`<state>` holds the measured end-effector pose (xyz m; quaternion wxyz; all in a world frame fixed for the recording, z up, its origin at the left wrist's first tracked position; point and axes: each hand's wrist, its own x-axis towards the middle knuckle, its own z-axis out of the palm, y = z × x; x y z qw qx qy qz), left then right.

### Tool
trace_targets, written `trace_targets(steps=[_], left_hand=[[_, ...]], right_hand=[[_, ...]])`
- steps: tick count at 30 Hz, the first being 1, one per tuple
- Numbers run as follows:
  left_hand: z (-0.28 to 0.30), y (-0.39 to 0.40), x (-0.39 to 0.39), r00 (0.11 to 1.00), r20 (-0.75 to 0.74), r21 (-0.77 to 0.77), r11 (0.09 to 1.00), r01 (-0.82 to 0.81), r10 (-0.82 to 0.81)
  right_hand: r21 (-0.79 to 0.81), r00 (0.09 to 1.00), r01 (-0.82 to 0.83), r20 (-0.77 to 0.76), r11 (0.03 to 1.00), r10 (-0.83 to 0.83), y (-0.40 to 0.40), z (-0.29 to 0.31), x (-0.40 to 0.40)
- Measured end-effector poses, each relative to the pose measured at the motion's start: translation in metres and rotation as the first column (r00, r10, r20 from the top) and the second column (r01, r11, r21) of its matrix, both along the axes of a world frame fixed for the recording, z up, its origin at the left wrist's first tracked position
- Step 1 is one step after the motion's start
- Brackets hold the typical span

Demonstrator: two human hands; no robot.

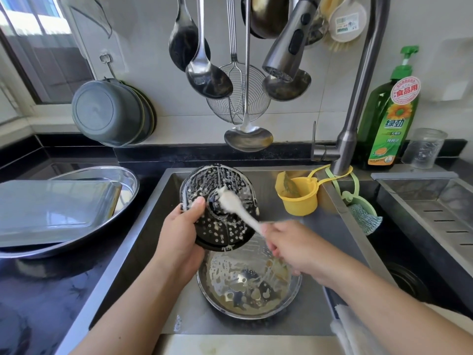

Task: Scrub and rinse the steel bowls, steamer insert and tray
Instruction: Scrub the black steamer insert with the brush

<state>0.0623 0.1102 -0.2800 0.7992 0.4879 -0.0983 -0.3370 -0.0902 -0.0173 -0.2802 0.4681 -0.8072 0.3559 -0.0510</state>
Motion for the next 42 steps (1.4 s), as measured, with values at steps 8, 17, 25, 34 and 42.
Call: trace_targets(steps=[8, 17, 25, 34, 42], left_hand=[[0.002, 0.000, -0.001, 0.999, -0.018, -0.016, 0.999, 0.044, -0.044], [-0.001, 0.000, 0.001, 0.998, -0.024, -0.042, 0.997, 0.060, -0.061], [-0.003, -0.002, 0.000, 0.996, 0.011, 0.001, 0.996, 0.090, -0.090], [-0.004, 0.000, 0.010, 0.998, -0.069, -0.105, 0.994, -0.001, -0.006], [0.001, 0.009, 0.021, 0.933, -0.351, -0.163, 0.976, -0.145, 0.080]], right_hand=[[-0.080, 1.000, 0.001, 0.018, 0.997, 0.001, 0.004, 0.000, 0.004], [-0.102, 1.000, -0.018, -0.022, 0.995, 0.016, 0.003, 0.002, 0.003], [-0.110, 1.000, -0.007, -0.009, 0.994, 0.006, 0.000, 0.000, 0.005], [-0.069, 0.991, 0.135, 0.017, 0.988, -0.134, -0.018, -0.003, 0.001], [-0.090, 0.960, 0.234, 0.180, 0.968, -0.215, -0.018, -0.005, 0.006]])
